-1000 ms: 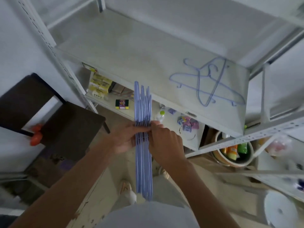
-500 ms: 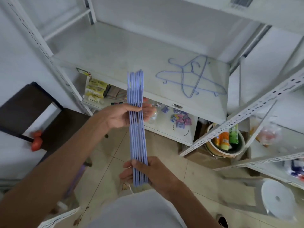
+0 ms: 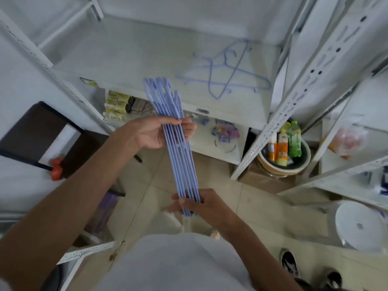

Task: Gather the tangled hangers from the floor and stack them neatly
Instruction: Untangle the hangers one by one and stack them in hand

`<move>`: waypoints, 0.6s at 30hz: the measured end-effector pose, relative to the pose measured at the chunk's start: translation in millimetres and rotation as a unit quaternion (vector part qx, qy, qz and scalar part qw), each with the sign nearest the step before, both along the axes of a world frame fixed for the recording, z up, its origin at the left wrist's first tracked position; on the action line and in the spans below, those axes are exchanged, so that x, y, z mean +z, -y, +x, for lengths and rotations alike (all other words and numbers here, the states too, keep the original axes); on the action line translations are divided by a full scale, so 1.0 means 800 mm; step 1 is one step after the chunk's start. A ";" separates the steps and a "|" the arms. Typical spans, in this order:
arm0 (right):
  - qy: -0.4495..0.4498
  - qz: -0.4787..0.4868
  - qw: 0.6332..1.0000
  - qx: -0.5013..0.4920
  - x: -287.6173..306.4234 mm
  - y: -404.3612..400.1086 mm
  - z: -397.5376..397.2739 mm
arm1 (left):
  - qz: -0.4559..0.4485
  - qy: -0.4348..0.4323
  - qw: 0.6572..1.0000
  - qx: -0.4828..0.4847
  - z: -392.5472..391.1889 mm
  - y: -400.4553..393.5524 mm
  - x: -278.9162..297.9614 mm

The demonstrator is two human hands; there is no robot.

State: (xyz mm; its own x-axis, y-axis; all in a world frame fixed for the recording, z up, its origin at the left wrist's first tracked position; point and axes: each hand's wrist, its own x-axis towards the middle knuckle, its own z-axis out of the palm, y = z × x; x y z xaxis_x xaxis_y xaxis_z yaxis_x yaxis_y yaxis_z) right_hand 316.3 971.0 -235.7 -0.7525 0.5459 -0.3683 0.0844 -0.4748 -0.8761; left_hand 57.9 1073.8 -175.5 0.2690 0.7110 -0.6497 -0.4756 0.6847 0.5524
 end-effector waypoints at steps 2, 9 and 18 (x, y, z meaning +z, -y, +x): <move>-0.001 0.002 1.000 -0.024 -0.008 -0.001 0.014 | -0.009 -0.007 1.000 -0.009 0.010 -0.014 -0.004; -0.003 -0.028 0.998 -0.062 -0.024 -0.031 0.025 | -0.041 -0.023 0.998 -0.043 0.031 -0.068 -0.025; 0.022 -0.051 0.995 -0.084 -0.014 -0.099 0.011 | -0.030 -0.002 1.000 0.001 0.018 -0.120 -0.012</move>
